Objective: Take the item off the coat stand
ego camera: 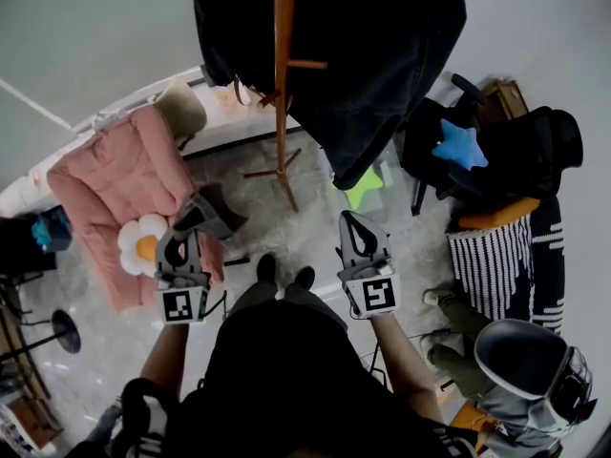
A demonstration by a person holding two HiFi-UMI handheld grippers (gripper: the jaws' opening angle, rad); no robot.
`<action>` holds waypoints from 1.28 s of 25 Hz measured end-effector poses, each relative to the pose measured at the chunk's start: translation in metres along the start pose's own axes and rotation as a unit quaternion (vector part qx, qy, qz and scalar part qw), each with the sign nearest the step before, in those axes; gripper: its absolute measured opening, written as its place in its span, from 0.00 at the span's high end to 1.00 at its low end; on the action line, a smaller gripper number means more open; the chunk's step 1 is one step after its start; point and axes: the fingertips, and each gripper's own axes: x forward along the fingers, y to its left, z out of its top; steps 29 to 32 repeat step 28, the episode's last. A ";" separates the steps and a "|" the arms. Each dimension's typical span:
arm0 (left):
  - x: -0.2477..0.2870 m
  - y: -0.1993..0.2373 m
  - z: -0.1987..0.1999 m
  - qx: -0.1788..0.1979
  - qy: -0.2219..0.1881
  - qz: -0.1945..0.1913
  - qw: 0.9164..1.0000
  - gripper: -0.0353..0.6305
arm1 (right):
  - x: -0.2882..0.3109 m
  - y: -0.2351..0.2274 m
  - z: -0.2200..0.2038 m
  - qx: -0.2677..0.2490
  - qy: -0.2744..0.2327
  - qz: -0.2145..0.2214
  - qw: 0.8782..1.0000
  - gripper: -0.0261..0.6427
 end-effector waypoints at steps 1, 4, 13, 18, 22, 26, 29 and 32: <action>0.000 0.000 0.000 0.001 0.000 0.000 1.000 0.91 | 0.000 0.000 0.000 -0.002 0.002 -0.001 1.000 0.93; 0.000 0.001 0.000 0.000 0.001 0.001 1.000 0.91 | 0.001 -0.001 -0.001 -0.008 0.006 -0.001 1.000 0.93; 0.003 0.000 0.000 0.000 0.000 0.001 1.000 0.91 | 0.002 -0.001 0.005 -0.016 -0.002 -0.007 1.000 0.94; 0.004 0.001 -0.001 -0.003 0.003 0.002 1.000 0.91 | 0.001 0.000 0.005 -0.019 0.000 -0.008 1.000 0.94; 0.004 0.001 -0.001 -0.005 0.002 0.004 1.000 0.91 | -0.001 0.000 0.005 -0.022 0.001 -0.008 1.000 0.94; 0.005 0.001 -0.001 -0.003 0.001 0.003 1.000 0.91 | -0.001 -0.001 0.003 -0.023 0.005 -0.010 1.000 0.94; 0.006 0.002 0.000 -0.006 0.001 0.003 1.000 0.91 | -0.001 -0.002 0.004 -0.023 0.005 -0.011 1.000 0.94; 0.006 0.002 0.000 -0.006 0.001 0.003 1.000 0.91 | -0.001 -0.002 0.004 -0.023 0.005 -0.011 1.000 0.94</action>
